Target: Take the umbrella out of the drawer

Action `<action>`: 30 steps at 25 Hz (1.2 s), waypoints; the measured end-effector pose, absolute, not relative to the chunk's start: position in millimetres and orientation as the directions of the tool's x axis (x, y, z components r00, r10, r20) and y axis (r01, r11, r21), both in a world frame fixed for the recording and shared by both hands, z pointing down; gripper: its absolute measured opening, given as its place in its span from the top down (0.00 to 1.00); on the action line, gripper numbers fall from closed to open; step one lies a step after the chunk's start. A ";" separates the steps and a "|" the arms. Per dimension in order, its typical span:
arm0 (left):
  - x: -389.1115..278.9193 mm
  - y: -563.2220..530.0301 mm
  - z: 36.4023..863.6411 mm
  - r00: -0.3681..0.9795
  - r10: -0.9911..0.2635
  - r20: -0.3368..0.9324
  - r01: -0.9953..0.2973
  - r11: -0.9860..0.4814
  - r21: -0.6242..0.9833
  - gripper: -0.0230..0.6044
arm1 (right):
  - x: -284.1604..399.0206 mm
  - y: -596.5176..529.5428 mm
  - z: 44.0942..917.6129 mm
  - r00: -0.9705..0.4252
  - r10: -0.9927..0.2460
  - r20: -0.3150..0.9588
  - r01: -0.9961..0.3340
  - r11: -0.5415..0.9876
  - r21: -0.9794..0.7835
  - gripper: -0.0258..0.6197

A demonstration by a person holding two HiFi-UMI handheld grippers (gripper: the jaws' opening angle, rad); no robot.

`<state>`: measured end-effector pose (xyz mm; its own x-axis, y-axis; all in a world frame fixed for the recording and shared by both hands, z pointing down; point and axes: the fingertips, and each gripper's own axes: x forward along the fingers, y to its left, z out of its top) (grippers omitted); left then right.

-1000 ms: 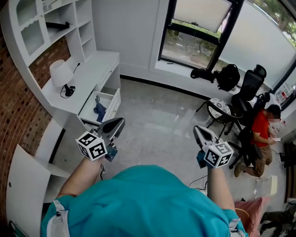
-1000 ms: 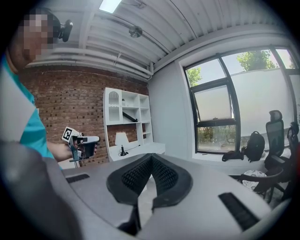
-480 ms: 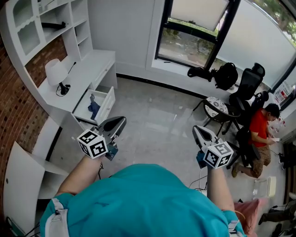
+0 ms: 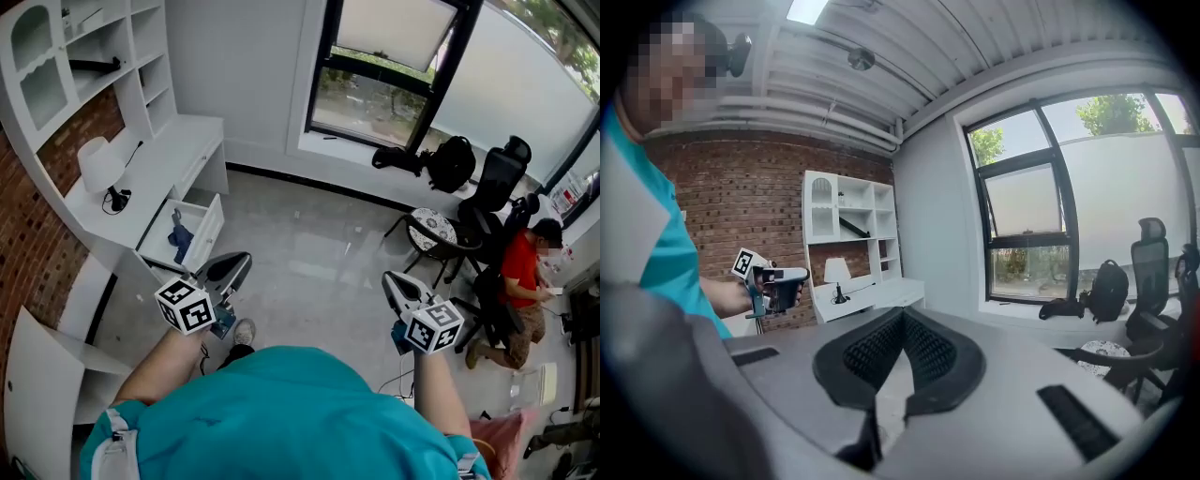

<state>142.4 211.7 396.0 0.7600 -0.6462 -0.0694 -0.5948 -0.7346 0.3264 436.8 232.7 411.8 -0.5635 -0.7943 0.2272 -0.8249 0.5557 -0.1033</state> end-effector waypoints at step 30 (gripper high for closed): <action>43.9 -262.2 396.1 0.861 -0.502 -0.082 -0.452 -0.829 0.329 0.94 | 327.1 -212.8 382.8 -0.459 -0.869 0.184 -0.888 0.449 -0.095 0.93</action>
